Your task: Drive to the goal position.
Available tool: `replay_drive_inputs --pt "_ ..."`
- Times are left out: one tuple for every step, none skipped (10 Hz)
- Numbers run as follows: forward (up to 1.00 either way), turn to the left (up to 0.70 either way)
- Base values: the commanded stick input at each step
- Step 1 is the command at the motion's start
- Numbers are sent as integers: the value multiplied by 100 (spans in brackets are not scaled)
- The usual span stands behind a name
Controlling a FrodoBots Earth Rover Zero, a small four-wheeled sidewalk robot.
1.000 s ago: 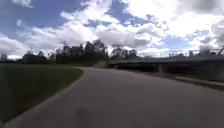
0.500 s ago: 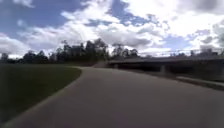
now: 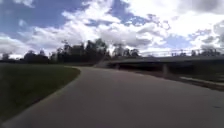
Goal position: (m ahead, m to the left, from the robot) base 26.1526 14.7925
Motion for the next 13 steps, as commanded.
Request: replay_drive_inputs --pt "100 13" --pt "100 13" --pt "100 13" --pt "100 13" --pt "100 12" --pt "100 8" --pt "100 5" --pt "100 3" --pt "100 2" --pt "100 1" --pt "100 0" --pt "100 0" --pt "100 0"
